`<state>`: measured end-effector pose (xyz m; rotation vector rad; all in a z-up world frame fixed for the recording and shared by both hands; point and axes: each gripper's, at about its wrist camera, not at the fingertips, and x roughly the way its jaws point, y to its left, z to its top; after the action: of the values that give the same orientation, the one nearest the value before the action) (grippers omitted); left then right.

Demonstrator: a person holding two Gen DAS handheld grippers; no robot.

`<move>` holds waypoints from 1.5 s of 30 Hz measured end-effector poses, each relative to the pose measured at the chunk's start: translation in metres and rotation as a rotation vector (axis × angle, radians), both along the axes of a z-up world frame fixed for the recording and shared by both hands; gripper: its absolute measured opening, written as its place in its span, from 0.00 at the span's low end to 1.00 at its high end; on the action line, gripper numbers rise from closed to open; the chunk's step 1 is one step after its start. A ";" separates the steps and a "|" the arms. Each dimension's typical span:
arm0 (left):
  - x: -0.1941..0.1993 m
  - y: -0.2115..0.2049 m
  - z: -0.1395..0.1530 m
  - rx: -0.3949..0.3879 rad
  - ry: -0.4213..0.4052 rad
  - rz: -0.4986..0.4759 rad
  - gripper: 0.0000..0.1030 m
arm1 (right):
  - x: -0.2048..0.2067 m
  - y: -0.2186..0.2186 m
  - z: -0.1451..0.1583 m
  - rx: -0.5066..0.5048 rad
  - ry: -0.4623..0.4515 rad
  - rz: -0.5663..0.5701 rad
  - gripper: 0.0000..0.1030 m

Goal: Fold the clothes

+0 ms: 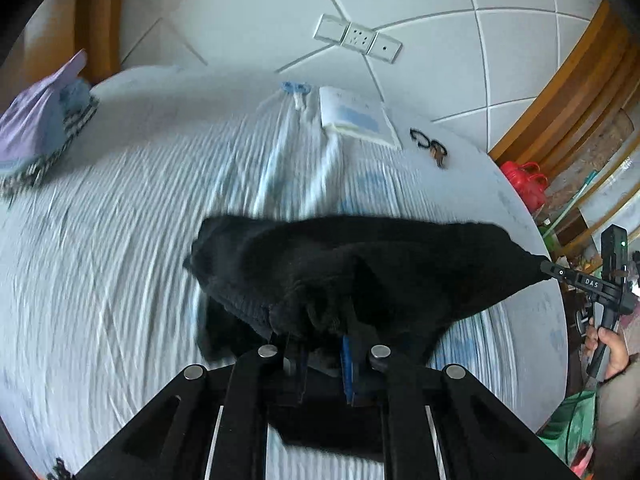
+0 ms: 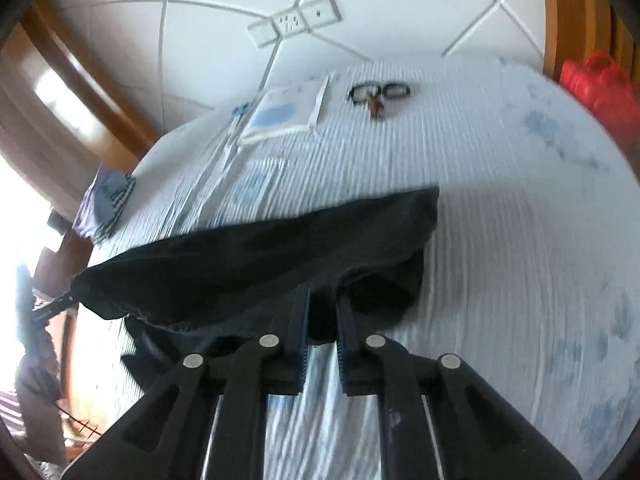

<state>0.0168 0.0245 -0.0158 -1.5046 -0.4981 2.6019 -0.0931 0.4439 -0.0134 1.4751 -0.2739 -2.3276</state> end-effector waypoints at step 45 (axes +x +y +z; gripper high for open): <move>0.083 0.093 -0.062 -0.253 -0.029 0.019 0.53 | 0.052 -0.014 -0.077 0.010 -0.106 0.257 0.50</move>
<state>0.1003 0.1180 -0.0777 -1.6156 -0.1910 2.7464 -0.0412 0.4296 -0.0907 1.5415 -0.0935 -2.0554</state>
